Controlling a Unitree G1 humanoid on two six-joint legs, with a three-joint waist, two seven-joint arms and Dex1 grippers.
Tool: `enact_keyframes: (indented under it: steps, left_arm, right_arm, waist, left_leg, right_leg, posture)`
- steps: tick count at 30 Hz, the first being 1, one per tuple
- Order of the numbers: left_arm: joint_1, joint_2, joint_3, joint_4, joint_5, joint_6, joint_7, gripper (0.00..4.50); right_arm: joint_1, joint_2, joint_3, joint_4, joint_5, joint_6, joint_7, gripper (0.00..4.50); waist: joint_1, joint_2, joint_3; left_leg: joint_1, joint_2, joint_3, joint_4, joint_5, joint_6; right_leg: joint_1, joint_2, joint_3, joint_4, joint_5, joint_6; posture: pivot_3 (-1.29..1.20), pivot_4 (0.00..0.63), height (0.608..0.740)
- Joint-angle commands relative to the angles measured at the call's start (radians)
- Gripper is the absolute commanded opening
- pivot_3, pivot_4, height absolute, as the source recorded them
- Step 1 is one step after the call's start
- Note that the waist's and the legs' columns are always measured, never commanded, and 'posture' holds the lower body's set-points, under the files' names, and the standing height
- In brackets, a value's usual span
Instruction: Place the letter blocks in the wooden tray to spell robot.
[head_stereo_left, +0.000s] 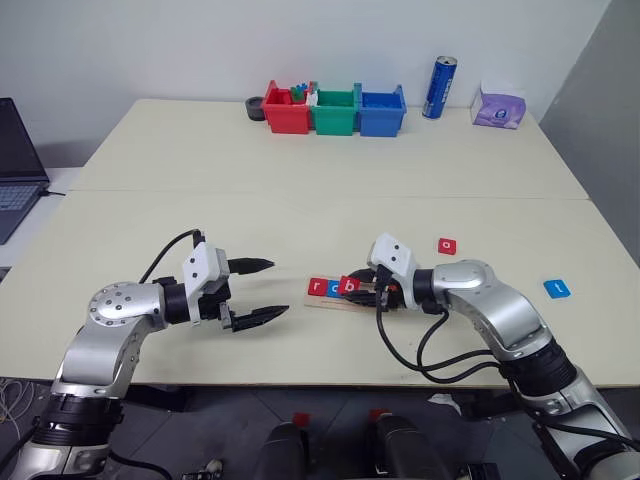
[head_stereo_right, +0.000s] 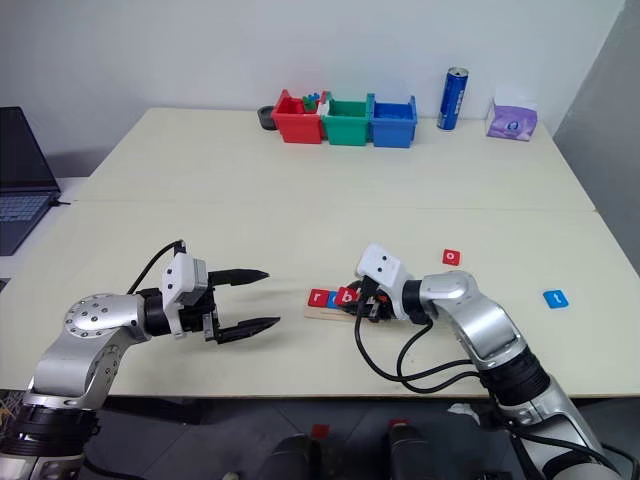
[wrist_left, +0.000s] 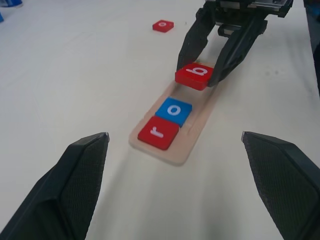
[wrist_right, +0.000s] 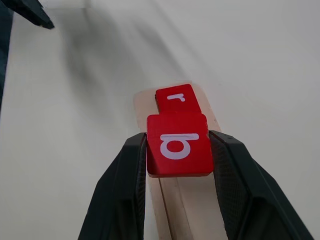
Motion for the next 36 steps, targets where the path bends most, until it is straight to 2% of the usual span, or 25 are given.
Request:
enact_keyframes:
  steps: [1,21,36]
  left_arm:
    - [0.000,0.016,0.029,-0.018,-0.008,-0.017,-0.006,4.50]
    - [-0.014,0.007,0.019,-0.046,-0.014,0.003,0.004,4.50]
    - [-0.010,0.007,0.025,-0.061,-0.013,0.009,0.015,4.50]
  right_arm:
    - [-0.027,0.009,0.003,0.008,-0.028,-0.030,-0.017,1.46]
    - [-0.034,-0.046,0.027,0.093,-0.102,-0.131,0.065,1.46]
    - [-0.075,-0.011,0.039,0.161,-0.136,-0.186,0.098,1.46]
  waist:
    - [0.001,0.000,0.000]
    - [0.000,0.000,0.000]
    - [0.000,0.000,0.000]
  left_leg:
    - [0.000,0.000,0.000,0.000,0.000,0.000]
    - [-0.004,0.000,0.000,0.000,0.000,0.000]
    - [-0.005,0.000,0.000,0.000,0.000,0.000]
  right_leg:
    - [0.000,0.000,0.000,0.000,0.000,0.000]
    - [-0.005,0.000,0.000,0.000,0.002,-0.003]
    - [-0.005,0.000,0.000,0.001,0.003,-0.004]
  posture:
    - [0.00,0.150,0.740]
    - [0.00,0.150,0.740]
    - [0.00,0.150,0.740]
